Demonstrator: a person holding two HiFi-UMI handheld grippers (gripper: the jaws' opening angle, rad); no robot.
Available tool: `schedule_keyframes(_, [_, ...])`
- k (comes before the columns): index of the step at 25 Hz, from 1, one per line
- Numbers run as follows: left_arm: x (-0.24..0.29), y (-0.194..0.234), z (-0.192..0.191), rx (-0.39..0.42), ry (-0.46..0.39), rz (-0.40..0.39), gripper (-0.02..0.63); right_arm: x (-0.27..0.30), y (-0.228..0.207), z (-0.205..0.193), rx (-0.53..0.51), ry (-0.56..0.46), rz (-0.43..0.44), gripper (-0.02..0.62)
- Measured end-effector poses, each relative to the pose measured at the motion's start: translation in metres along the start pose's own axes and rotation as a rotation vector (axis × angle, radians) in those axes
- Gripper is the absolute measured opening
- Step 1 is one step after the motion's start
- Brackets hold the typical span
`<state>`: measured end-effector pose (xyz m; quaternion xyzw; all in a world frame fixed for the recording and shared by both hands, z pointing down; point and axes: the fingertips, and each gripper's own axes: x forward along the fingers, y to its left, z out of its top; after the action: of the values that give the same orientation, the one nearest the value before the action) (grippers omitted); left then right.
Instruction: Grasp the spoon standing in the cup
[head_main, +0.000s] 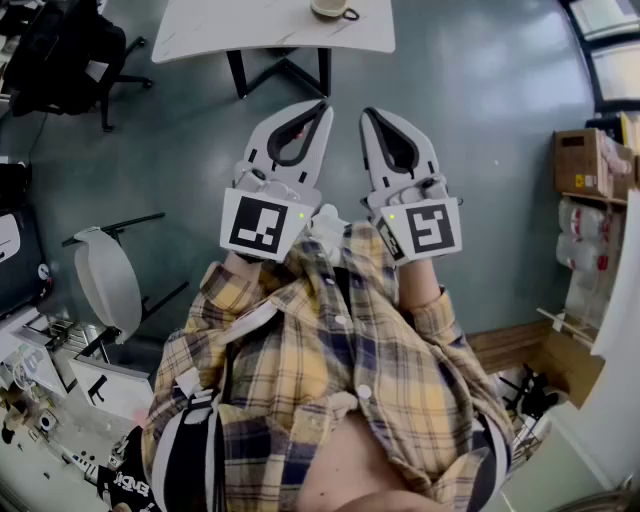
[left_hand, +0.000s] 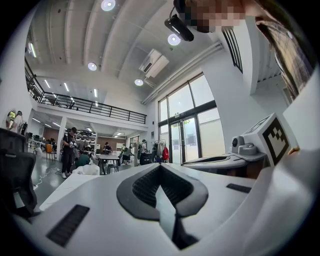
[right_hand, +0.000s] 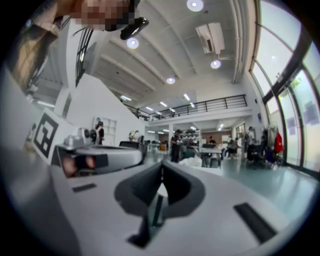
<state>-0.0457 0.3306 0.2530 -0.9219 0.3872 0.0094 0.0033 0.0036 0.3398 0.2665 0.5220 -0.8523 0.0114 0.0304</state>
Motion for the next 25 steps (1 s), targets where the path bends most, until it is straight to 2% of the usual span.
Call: schedule_keyframes(25, [0.026,-0.03,-0.005,0.035,0.001,0.056,0.014,-0.015,-0.021,-0.003,0.023,-0.044,0.105,0.032])
